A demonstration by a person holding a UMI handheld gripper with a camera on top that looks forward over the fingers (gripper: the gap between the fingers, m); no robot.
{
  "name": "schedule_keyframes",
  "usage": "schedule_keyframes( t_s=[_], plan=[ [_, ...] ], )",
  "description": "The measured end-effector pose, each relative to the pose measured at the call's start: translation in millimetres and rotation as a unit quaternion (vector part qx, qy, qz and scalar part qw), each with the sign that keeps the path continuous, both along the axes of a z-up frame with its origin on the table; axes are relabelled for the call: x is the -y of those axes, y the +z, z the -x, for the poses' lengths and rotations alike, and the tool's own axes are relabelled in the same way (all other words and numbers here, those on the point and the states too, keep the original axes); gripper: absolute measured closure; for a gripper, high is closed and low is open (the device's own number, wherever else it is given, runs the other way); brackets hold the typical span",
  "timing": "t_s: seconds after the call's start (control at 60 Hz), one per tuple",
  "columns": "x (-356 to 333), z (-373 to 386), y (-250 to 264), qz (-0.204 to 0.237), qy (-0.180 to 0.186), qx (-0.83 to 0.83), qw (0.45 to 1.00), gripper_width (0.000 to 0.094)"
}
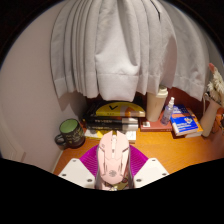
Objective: Arrange mouse
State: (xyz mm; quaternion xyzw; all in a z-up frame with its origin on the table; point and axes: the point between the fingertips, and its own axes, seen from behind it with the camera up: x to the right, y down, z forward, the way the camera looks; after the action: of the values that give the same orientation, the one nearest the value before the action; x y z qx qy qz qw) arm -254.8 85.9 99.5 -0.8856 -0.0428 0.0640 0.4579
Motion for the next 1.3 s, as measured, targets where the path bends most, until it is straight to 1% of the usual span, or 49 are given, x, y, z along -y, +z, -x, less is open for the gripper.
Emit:
schedule_keyframes(
  t_s=[0.117, 0.267, 0.3, 0.35, 0.45, 0.5, 0.533, 0.567, 0.633, 0.667, 0.75, 0.867, 1.017, 1.15, 1.3],
  plan=[
    [14.9, 12.9, -63.4, 0.048, 0.003, 0.006, 0.999, 0.0552],
    [32.8, 18.0, -109.9, 0.081, -0.007, 0.007, 0.997, 0.0549],
    [31.3, 17.2, -106.4, 0.065, -0.007, 0.01, 0.998, 0.0548],
    [32.0, 17.4, -107.8, 0.054, -0.002, 0.024, 0.998, 0.0538],
    [29.3, 18.5, -107.4, 0.048, -0.007, 0.01, 0.999, 0.0454],
    [29.7, 18.9, -107.9, 0.055, -0.004, 0.007, 0.998, 0.0415],
    [32.8, 18.4, -108.4, 0.064, -0.003, 0.007, 0.998, 0.0375],
    [36.8, 17.4, -106.6, 0.075, -0.005, 0.003, 0.997, 0.0307],
    [42.0, 13.7, -88.2, 0.071, -0.009, -0.009, 0.997, 0.0134],
    [46.0, 11.2, -75.3, 0.064, -0.007, -0.014, 0.998, 0.0097],
    [60.1, -4.2, -37.4, 0.04, 0.002, -0.017, 0.999, 0.0094],
    [88.4, -44.8, 18.9, 0.015, -0.001, -0.015, 1.0, 0.009],
    [132.1, -113.7, 85.9, -0.018, -0.019, -0.008, 1.0, 0.0086],
    [172.2, -169.2, 125.0, -0.037, -0.034, 0.001, 0.999, 0.009],
    [211.9, -218.4, 149.2, -0.053, -0.047, 0.007, 0.997, 0.0091]
  ],
)
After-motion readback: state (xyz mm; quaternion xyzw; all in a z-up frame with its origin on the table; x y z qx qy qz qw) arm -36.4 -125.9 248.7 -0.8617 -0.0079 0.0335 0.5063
